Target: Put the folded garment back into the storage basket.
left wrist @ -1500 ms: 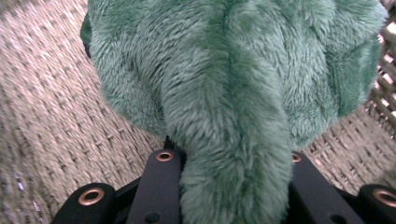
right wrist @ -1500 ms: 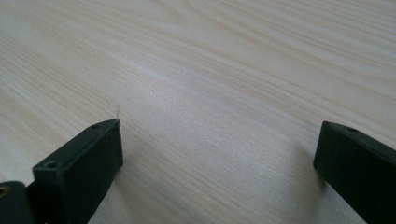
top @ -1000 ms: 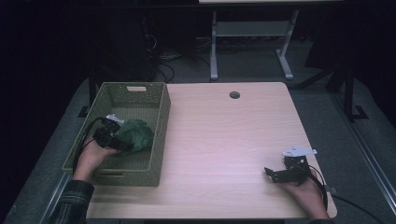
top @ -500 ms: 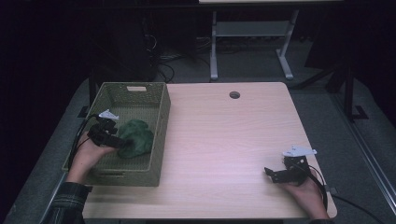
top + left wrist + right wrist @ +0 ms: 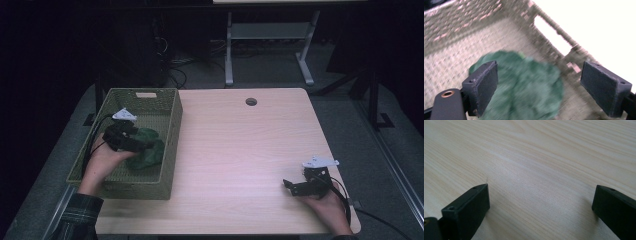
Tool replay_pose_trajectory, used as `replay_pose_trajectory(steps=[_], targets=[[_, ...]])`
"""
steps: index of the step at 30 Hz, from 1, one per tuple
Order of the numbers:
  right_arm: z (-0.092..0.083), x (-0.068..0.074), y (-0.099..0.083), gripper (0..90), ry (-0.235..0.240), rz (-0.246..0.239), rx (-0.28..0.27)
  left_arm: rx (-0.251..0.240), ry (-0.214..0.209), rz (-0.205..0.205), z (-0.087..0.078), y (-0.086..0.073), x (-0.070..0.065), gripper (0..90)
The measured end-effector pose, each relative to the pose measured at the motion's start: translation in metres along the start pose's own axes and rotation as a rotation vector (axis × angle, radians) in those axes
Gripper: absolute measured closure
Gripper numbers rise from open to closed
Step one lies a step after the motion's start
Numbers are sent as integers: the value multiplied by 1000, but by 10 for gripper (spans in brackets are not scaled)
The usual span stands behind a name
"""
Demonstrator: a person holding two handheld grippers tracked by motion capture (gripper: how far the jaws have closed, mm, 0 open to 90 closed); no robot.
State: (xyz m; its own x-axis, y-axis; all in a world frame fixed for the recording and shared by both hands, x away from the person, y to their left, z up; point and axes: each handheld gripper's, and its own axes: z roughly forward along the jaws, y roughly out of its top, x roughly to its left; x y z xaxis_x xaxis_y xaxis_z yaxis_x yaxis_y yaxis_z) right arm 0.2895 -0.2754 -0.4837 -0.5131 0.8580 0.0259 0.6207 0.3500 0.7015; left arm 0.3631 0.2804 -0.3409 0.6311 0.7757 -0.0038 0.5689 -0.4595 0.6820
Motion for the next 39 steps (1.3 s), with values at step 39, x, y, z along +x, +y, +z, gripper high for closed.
replay_pose_trajectory(steps=[39], targets=[[0, 0, 0, 11, 0, 3, -1, -124, -222, 174, 80, 50, -162, 141]])
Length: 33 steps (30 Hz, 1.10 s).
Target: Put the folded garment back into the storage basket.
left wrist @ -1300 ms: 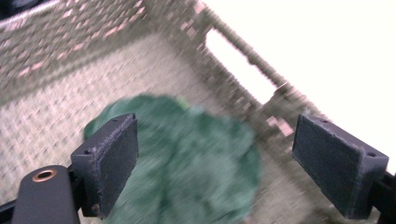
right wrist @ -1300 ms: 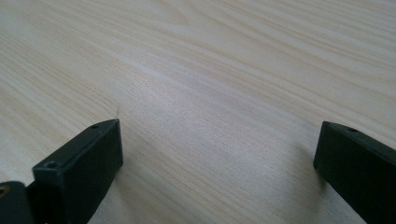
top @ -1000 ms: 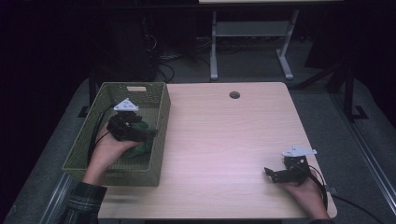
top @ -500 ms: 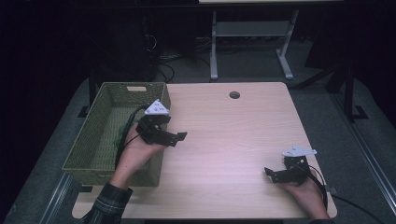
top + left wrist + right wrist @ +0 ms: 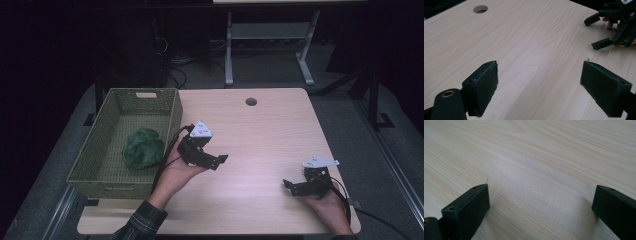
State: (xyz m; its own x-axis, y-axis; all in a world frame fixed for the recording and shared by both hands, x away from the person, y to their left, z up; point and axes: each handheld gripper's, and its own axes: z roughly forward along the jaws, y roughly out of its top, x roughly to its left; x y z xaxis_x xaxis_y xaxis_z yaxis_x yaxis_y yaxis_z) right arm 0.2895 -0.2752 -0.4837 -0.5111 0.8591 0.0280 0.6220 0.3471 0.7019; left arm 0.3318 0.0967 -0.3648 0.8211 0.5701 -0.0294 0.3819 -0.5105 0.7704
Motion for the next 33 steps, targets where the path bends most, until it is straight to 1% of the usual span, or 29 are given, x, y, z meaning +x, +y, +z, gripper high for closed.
replay_pose_trajectory(steps=[4, 6, 8, 12, 20, 23, 25, 27, 30, 31, 33], targets=[[0, 0, 0, 11, 0, 0, 0, 24, -12, 10, 15, -8, -4, 141], [0, 0, 0, 11, 0, 1, 0, 28, -17, 9, 21, -13, -6, 141], [0, 0, 0, 11, 0, 0, 0, 42, -18, 9, 27, -19, -7, 141], [0, 0, 0, 11, 0, 0, 0, 63, -14, 3, 37, -29, -6, 141], [0, 0, 0, 11, 0, 0, 0, 76, -3, -7, 50, -48, -2, 141], [0, 0, 0, 11, 0, -1, 0, 99, -2, 1, 56, -55, -3, 141], [0, 0, 0, 11, 1, -1, 0, 104, -2, 12, 59, -60, -4, 141], [0, 0, 0, 11, 1, -2, 0, 117, -2, 11, 63, -63, -4, 141], [0, 0, 0, 11, 2, -1, 1, 137, 6, 19, 69, -69, -4, 141], [0, 0, 0, 11, 3, -2, 1, 145, 8, 28, 70, -71, -4, 141], [0, 0, 0, 11, 4, -3, 2, 150, 17, 33, 73, -75, -5, 141]])
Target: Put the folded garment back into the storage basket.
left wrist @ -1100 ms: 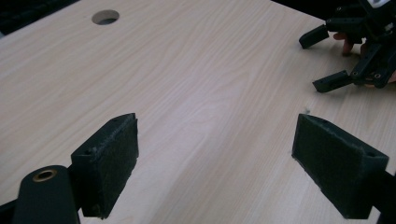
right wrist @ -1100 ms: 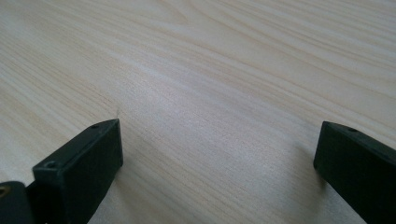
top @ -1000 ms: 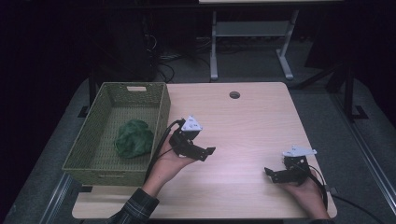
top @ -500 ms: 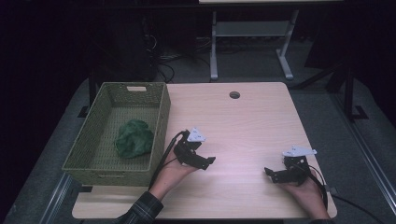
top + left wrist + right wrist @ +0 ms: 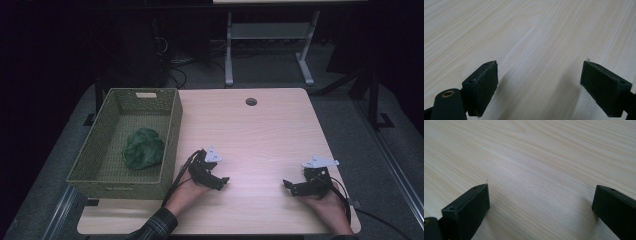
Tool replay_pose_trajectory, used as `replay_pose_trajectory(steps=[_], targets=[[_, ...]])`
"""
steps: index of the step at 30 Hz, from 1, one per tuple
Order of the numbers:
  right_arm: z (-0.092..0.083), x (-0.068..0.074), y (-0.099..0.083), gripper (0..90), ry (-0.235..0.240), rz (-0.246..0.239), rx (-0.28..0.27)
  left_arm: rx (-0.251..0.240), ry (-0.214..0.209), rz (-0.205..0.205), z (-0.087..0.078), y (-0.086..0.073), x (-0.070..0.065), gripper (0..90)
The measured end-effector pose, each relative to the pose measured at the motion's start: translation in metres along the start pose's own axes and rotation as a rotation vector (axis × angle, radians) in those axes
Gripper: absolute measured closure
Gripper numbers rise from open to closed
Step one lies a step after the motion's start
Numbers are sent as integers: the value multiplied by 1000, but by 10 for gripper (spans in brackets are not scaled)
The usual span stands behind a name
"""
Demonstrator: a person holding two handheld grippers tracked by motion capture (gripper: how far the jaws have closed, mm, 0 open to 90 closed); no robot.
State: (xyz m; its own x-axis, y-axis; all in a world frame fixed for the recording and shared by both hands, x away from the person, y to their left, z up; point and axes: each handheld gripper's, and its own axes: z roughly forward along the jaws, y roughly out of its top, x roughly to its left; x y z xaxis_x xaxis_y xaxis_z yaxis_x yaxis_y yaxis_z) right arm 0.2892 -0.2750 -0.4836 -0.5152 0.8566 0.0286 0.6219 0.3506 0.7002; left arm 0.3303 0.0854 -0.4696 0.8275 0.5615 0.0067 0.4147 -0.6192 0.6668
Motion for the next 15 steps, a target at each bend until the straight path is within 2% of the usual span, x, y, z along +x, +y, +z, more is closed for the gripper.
replay_pose_trajectory(steps=[4, 7, 15], targets=[[0, 0, 0, 11, 1, -1, 0, -21, -1, -3, 2, -5, 0, 131], [0, 0, 0, 11, 1, 0, 0, -70, -13, 5, 3, -10, 2, 128], [0, 0, 0, 11, 0, -2, 0, -73, -13, 2, 3, -10, 2, 128]])
